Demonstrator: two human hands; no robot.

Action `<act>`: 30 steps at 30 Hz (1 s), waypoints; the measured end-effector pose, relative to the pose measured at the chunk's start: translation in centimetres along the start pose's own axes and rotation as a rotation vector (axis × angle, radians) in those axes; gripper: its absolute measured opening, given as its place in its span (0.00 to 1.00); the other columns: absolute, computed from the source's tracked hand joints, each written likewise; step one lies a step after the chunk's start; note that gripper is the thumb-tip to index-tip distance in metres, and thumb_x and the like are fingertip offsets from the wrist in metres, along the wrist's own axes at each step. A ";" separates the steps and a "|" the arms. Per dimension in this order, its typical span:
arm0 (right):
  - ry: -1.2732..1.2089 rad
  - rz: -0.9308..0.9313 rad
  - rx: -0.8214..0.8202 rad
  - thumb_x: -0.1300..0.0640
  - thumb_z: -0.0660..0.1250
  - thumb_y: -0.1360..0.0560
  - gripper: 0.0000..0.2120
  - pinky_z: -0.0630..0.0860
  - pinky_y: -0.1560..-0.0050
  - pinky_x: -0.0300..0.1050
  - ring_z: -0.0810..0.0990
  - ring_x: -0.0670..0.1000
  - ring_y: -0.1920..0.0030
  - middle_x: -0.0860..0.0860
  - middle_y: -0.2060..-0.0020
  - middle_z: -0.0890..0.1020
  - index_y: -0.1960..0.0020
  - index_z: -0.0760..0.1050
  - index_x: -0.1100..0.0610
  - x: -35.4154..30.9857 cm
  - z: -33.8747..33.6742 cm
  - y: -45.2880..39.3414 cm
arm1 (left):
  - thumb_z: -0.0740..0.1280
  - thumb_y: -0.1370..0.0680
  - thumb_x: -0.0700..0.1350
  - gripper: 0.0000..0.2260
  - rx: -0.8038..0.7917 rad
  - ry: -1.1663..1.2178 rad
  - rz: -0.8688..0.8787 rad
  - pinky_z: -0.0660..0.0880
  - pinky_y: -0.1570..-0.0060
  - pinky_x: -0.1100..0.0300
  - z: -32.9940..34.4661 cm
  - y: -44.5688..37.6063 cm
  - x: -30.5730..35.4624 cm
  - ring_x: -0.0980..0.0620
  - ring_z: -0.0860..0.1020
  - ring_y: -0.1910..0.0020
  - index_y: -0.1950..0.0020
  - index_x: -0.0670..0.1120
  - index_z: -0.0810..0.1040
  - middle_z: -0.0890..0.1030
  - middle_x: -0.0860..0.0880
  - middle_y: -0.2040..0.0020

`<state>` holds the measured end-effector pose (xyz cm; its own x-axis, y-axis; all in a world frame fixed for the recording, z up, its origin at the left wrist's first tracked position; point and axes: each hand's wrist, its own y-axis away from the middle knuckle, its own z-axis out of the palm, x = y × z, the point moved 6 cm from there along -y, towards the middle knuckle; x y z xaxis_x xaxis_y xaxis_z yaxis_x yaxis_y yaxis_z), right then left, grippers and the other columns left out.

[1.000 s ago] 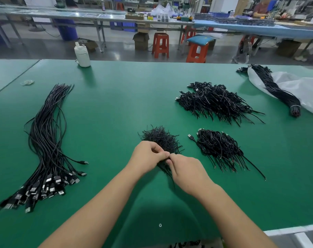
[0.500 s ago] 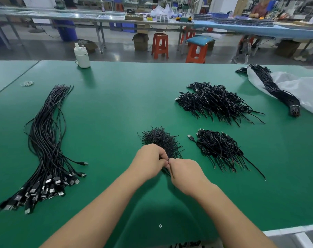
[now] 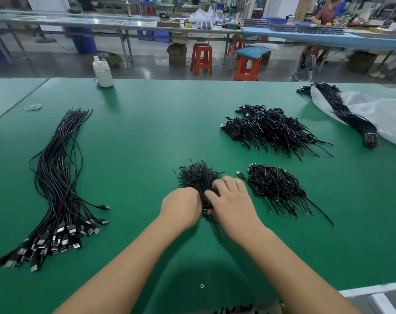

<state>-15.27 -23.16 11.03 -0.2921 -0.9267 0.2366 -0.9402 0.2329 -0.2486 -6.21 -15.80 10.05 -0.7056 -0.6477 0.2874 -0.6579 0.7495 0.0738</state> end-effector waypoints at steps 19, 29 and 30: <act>-0.561 -0.127 0.380 0.62 0.65 0.21 0.15 0.79 0.42 0.49 0.79 0.54 0.40 0.56 0.32 0.75 0.36 0.79 0.61 1.2 -1.6 1.4 | 0.69 0.23 0.37 0.04 -0.528 1.526 -0.274 0.80 0.66 0.60 1.0 1.0 -1.5 0.53 0.82 0.65 0.56 0.42 0.82 0.84 0.43 0.60; -0.616 -0.135 0.369 0.63 0.67 0.22 0.16 0.73 0.34 0.44 0.77 0.52 0.36 0.51 0.36 0.79 0.35 0.77 0.60 1.3 -1.9 1.5 | 0.69 0.23 0.36 0.05 -0.549 1.520 -0.238 0.80 0.67 0.60 0.9 1.1 -1.4 0.52 0.82 0.68 0.58 0.43 0.80 0.83 0.44 0.63; -0.653 -0.106 0.374 0.63 0.66 0.22 0.14 0.73 0.34 0.43 0.78 0.50 0.37 0.50 0.36 0.80 0.37 0.78 0.60 1.4 -2.0 1.5 | 0.69 0.23 0.36 0.05 -0.552 1.535 -0.230 0.79 0.67 0.60 0.9 1.1 -1.4 0.52 0.82 0.68 0.58 0.43 0.80 0.83 0.44 0.64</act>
<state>-17.43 -23.48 12.84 0.0687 -0.9521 -0.2979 -0.8015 0.1251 -0.5847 -6.25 -14.18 8.85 0.5128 -0.2644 0.8168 -0.3007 0.8358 0.4593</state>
